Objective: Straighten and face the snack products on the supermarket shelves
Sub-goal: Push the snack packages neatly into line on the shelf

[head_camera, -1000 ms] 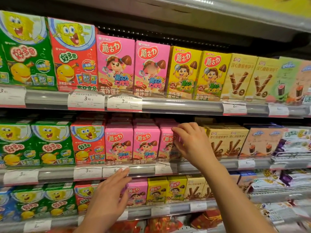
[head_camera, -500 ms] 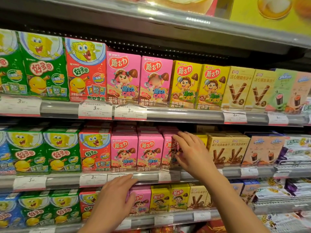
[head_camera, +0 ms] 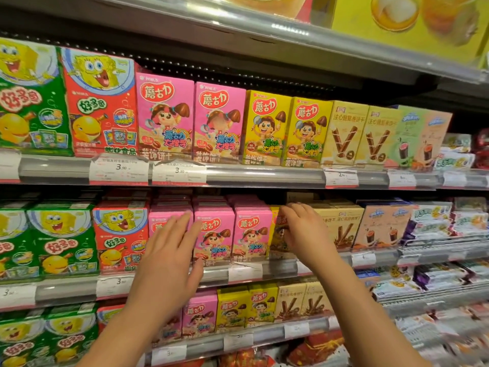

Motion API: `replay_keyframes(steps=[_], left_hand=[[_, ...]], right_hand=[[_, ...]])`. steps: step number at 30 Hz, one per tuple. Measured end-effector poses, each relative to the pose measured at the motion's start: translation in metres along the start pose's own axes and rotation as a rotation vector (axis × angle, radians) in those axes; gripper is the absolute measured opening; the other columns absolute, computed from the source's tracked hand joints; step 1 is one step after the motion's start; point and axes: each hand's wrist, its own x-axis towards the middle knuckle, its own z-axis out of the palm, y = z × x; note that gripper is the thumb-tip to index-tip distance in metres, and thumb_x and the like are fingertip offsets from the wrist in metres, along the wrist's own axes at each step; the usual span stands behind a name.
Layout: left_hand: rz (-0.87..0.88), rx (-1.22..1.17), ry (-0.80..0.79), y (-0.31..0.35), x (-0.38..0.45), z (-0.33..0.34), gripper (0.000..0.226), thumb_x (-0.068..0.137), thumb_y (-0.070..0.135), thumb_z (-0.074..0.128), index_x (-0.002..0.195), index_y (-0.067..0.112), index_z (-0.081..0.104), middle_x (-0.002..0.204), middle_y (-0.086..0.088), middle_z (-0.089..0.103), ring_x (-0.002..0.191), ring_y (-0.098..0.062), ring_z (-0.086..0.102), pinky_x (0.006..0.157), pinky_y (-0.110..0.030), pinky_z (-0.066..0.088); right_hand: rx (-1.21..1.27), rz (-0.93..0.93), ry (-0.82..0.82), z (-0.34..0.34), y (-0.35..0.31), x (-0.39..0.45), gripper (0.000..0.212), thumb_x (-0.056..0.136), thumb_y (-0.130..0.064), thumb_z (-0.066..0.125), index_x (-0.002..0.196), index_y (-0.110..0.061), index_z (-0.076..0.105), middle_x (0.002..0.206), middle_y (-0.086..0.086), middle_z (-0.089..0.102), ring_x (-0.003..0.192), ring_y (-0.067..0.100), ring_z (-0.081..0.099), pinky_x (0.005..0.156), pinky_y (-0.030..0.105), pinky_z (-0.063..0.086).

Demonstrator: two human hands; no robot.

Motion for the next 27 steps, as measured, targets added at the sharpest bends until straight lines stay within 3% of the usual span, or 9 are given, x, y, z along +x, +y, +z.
replay_keyframes(steps=[3, 7, 13, 17, 21, 27], left_hand=[[-0.015, 0.062, -0.047, -0.002, 0.005, 0.004, 0.073, 0.091, 0.049, 0.034, 0.155, 0.014, 0.039, 0.161, -0.01, 0.036, 0.149, -0.033, 0.032, 0.118, -0.054, 0.033], [-0.009, 0.07, -0.058, 0.0, 0.009, 0.004, 0.072, 0.087, 0.045, 0.037, 0.147, 0.008, 0.049, 0.155, -0.016, 0.045, 0.143, -0.039, 0.04, 0.11, -0.062, 0.041], [-0.006, 0.072, -0.024, 0.002, 0.007, 0.003, 0.072, 0.088, 0.045, 0.035, 0.148, 0.009, 0.049, 0.156, -0.015, 0.043, 0.145, -0.038, 0.038, 0.113, -0.061, 0.038], [-0.007, 0.083, -0.009, 0.003, 0.009, 0.004, 0.071, 0.088, 0.045, 0.035, 0.146, 0.008, 0.051, 0.154, -0.017, 0.046, 0.143, -0.039, 0.041, 0.111, -0.061, 0.037], [-0.01, 0.092, -0.003, 0.002, 0.011, 0.007, 0.072, 0.087, 0.047, 0.034, 0.145, 0.008, 0.052, 0.153, -0.018, 0.047, 0.142, -0.04, 0.04, 0.111, -0.062, 0.036], [-0.009, 0.021, 0.039, 0.007, 0.016, -0.001, 0.069, 0.087, 0.047, 0.037, 0.139, 0.007, 0.058, 0.145, -0.018, 0.054, 0.133, -0.043, 0.048, 0.107, -0.062, 0.041]], right_hand=[[0.019, 0.001, 0.058, 0.002, 0.003, -0.008, 0.05, 0.077, -0.007, 0.072, 0.126, -0.013, 0.061, 0.128, 0.007, 0.063, 0.125, 0.03, 0.055, 0.107, 0.045, 0.047], [0.072, 0.014, 0.094, 0.0, 0.009, -0.015, 0.049, 0.075, 0.0, 0.068, 0.121, -0.014, 0.058, 0.124, 0.007, 0.065, 0.122, 0.033, 0.056, 0.099, 0.048, 0.05], [0.083, -0.002, 0.079, 0.0, 0.012, -0.021, 0.056, 0.082, -0.005, 0.071, 0.135, -0.016, 0.055, 0.139, 0.006, 0.06, 0.133, 0.03, 0.052, 0.108, 0.05, 0.047], [0.06, -0.01, 0.017, 0.0, 0.008, -0.022, 0.065, 0.089, -0.025, 0.072, 0.148, -0.017, 0.045, 0.156, 0.007, 0.045, 0.147, 0.029, 0.037, 0.122, 0.049, 0.03], [0.01, -0.01, -0.041, 0.004, 0.004, -0.02, 0.072, 0.096, -0.034, 0.062, 0.157, -0.018, 0.028, 0.164, 0.007, 0.03, 0.154, 0.029, 0.021, 0.125, 0.052, 0.02], [0.052, -0.059, 0.01, 0.003, 0.009, -0.023, 0.073, 0.094, -0.034, 0.062, 0.157, -0.02, 0.028, 0.163, 0.006, 0.033, 0.152, 0.027, 0.026, 0.124, 0.053, 0.024]])
